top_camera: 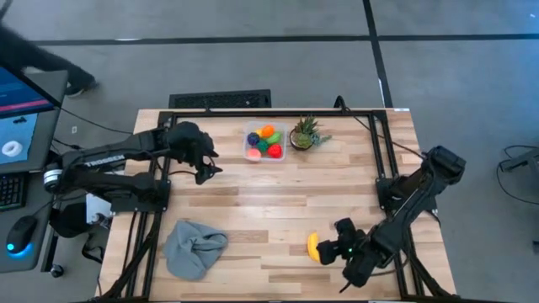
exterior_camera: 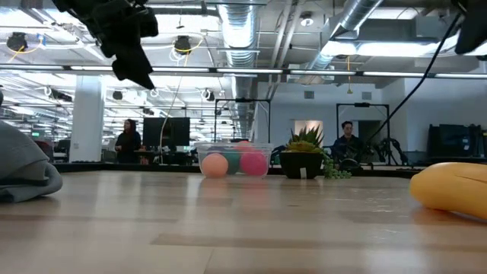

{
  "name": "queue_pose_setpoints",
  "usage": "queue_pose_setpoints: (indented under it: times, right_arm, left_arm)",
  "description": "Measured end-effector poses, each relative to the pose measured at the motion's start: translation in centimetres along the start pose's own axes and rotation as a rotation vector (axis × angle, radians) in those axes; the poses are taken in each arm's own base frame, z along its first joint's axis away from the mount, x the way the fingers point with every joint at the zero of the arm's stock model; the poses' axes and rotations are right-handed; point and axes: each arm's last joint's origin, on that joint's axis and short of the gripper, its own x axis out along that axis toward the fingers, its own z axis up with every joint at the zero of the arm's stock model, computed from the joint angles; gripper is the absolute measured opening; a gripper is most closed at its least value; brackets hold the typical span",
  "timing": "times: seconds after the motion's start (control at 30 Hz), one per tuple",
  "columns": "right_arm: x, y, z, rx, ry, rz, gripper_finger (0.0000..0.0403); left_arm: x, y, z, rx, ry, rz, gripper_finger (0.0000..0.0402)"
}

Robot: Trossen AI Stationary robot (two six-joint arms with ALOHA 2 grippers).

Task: Pick and placing Produce into tupperware
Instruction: Put the yellow banana into the transparent container

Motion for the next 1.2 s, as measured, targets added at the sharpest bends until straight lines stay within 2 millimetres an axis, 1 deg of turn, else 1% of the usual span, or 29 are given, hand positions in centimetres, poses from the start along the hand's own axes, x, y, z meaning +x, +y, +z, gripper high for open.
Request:
queue_pose_setpoints:
  times: [0.17, 0.37, 0.53, 0.67, 0.83, 0.93, 1.2]
  right_arm:
    - [0.8, 1.2, -0.8, 0.011, -0.027, -0.057, 0.0317]
    - [2.8, 2.4, -1.4, 0.028, 0.018, -0.124, 0.0317]
    - [3.9, 3.0, -1.8, 0.037, -0.003, -0.18, 0.0317]
    - [4.7, 2.7, -2.0, 0.034, 0.006, -0.235, 0.0317]
    - [5.7, 2.8, -1.7, 0.039, -0.006, -0.25, 0.0317]
    - [6.1, 3.2, -1.0, 0.02, -0.004, -0.241, 0.0317]
    - [6.9, 3.5, 0.8, -0.017, 0.007, -0.302, 0.0317]
  left_arm:
    - [-0.8, -0.2, 0.0, -0.003, -0.043, 0.001, 0.0284]
    - [-0.9, -0.3, 0.0, -0.02, -0.044, 0.0, 0.0284]
    - [-0.9, -0.3, 0.0, -0.03, -0.045, -0.008, 0.0284]
    - [-0.9, -0.3, 0.0, -0.038, -0.043, -0.018, 0.0284]
    - [-0.9, -0.3, 0.0, -0.046, -0.042, -0.02, 0.0284]
    - [-0.9, -0.4, 0.0, -0.044, -0.041, -0.022, 0.0284]
    - [-0.8, -0.8, -0.1, -0.028, -0.032, -0.038, 0.0284]
